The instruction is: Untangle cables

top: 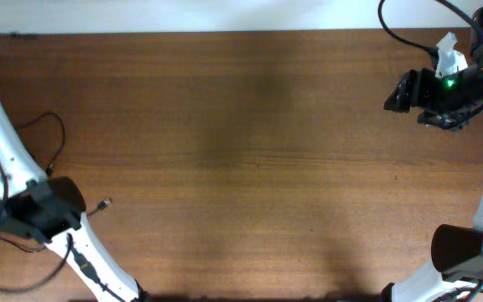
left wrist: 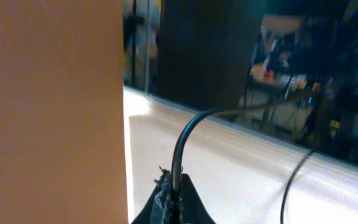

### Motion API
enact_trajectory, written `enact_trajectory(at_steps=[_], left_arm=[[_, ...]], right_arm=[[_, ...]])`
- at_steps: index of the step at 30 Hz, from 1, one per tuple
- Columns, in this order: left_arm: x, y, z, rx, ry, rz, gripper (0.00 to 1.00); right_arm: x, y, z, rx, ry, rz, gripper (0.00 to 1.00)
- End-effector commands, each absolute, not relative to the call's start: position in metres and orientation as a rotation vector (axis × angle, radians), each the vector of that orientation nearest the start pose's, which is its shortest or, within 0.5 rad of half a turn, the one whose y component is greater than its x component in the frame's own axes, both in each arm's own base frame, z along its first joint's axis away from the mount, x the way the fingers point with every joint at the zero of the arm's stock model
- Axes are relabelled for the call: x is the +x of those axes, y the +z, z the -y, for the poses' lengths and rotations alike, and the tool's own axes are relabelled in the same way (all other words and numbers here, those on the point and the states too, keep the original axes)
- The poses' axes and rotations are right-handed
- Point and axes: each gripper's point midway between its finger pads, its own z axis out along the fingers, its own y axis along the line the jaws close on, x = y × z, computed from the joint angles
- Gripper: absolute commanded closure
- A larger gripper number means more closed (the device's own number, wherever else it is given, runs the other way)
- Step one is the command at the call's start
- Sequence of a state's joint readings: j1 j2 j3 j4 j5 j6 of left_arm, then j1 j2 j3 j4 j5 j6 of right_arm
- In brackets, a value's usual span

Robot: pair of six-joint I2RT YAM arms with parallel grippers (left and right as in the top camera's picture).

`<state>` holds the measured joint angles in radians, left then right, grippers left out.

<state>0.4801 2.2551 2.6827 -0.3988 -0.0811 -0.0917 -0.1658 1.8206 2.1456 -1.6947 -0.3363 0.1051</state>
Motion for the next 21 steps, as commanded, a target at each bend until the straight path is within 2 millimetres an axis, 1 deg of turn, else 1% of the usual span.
enact_trajectory(at_steps=[1,2,4,5,6,7,8,9,10,12,13,14,15,16,17,18,19,20,21], left_arm=[[0.609,0.350,-0.330,-0.551,0.344,-1.665,1.00],[0.620,0.296,-0.335,-0.577,0.335,-1.764,1.00],[0.624,0.237,-0.338,-0.610,0.322,-1.887,0.98],[0.622,0.206,-0.337,-0.630,0.313,-1.965,0.76],[0.619,0.183,-0.335,-0.647,0.305,-2.029,0.22],[0.615,0.174,-0.334,-0.657,0.302,-2.062,0.01],[0.610,0.166,-0.331,-0.666,0.297,-2.099,0.01],[0.607,0.168,-0.329,-0.670,0.295,-2.113,0.01],[0.599,0.181,-0.323,-0.669,0.282,-2.132,0.01],[0.587,0.217,-0.312,-0.652,0.255,-2.124,0.01],[0.572,0.253,-0.304,-0.651,0.256,-2.105,0.00],[0.558,0.282,-0.295,-0.645,0.256,-2.091,0.01],[0.538,0.327,-0.272,-0.603,0.205,-2.070,0.01],[0.528,0.346,-0.256,-0.568,0.150,-2.065,0.01],[0.520,0.362,-0.242,-0.536,0.099,-2.061,0.01],[0.502,0.391,-0.207,-0.453,-0.034,-2.057,0.01],[0.489,0.406,-0.182,-0.404,-0.111,-2.060,0.01],[0.472,0.421,-0.158,-0.370,-0.149,-2.071,0.01],[0.455,0.430,-0.134,-0.343,-0.172,-2.091,0.00]], right_arm=[[0.350,0.269,-0.007,0.298,0.465,-2.897,0.25],[0.349,0.269,-0.011,0.277,0.455,-2.904,0.25],[0.349,0.268,-0.017,0.244,0.439,-2.913,0.25],[0.349,0.268,-0.022,0.223,0.439,-2.916,0.25],[0.348,0.268,-0.023,0.217,0.431,-2.918,0.25],[0.348,0.267,-0.023,0.213,0.420,-2.921,0.25],[0.348,0.267,-0.022,0.214,0.412,-2.921,0.25],[0.348,0.267,-0.022,0.214,0.411,-2.922,0.25],[0.348,0.267,-0.022,0.214,0.411,-2.922,0.25],[0.348,0.267,-0.022,0.214,0.411,-2.922,0.25],[0.348,0.267,-0.022,0.214,0.411,-2.922,0.25],[0.348,0.267,-0.022,0.214,0.411,-2.922,0.25],[0.348,0.267,-0.022,0.214,0.411,-2.922,0.25],[0.348,0.267,-0.022,0.214,0.411,-2.922,0.25],[0.349,0.267,-0.022,0.213,0.411,-2.920,0.26],[0.349,0.269,-0.022,0.211,0.411,-2.914,0.26],[0.346,0.273,-0.022,0.209,0.409,-2.903,0.26],[0.341,0.283,-0.022,0.200,0.404,-2.875,0.26],[0.334,0.295,-0.023,0.190,0.399,-2.838,0.24]])
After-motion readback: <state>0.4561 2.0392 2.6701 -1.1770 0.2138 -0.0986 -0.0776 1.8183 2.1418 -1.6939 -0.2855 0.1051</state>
